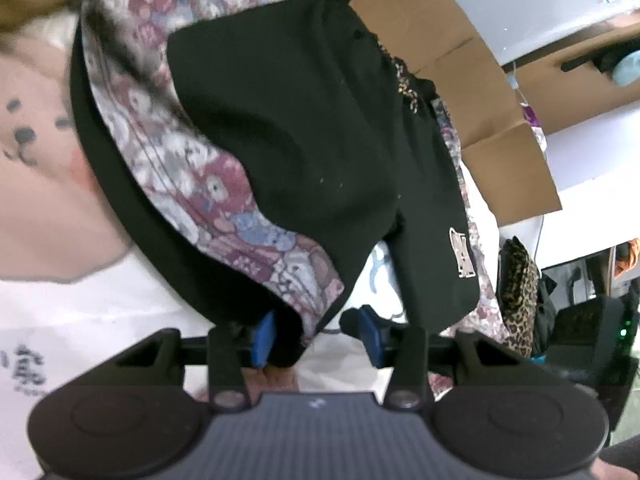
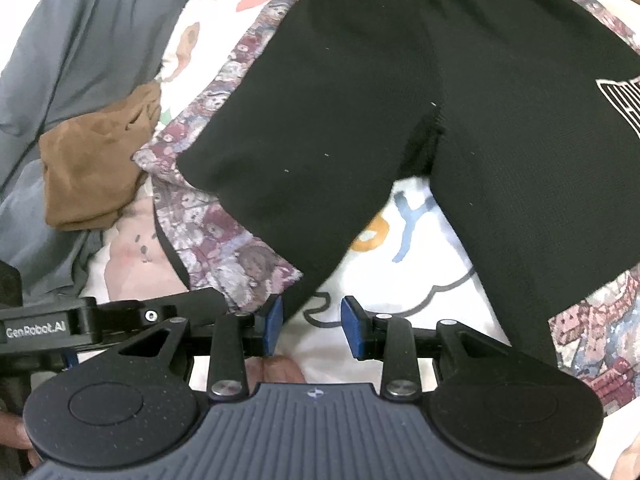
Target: Fold clothes
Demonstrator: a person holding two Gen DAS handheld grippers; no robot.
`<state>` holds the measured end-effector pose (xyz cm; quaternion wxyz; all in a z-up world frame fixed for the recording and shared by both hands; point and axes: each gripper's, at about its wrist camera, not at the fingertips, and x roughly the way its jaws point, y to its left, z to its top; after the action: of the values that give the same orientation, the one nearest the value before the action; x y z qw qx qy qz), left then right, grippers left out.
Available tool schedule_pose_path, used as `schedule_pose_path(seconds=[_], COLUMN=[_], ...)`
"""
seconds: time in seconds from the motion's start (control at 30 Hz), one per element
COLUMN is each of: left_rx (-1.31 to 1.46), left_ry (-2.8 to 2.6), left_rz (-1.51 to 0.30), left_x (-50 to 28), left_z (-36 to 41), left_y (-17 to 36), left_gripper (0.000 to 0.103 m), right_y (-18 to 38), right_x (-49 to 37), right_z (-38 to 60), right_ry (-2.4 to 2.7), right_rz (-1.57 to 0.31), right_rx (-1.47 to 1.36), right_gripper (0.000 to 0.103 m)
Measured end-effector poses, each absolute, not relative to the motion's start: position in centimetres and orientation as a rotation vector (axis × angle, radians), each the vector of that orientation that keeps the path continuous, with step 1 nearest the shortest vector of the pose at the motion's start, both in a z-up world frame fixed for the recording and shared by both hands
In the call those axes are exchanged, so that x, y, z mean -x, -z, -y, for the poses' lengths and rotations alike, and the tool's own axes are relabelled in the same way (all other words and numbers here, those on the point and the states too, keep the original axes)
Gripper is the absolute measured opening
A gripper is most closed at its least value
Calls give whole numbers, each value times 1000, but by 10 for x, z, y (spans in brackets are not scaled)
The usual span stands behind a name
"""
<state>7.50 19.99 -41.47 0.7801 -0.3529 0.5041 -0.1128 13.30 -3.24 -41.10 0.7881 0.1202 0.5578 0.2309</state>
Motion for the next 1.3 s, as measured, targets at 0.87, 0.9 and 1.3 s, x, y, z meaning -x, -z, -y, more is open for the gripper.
schedule_pose_path(seconds=[0.87, 0.9, 1.3], left_rx=[1001, 1005, 954], left_ry=[173, 174, 132], left_rz=[-1051, -1054, -1067], left_x=[-69, -68, -68], left_z=[-249, -249, -255], left_y=[442, 442, 440], left_gripper=[4, 4, 4], right_y=[448, 450, 481], right_x=[-145, -144, -135], right_z=[25, 28, 28], right_ry=[-468, -459, -457], right_rz=[-1364, -1369, -1412], right_rx=[-656, -690, -881], right_gripper=[39, 39, 37])
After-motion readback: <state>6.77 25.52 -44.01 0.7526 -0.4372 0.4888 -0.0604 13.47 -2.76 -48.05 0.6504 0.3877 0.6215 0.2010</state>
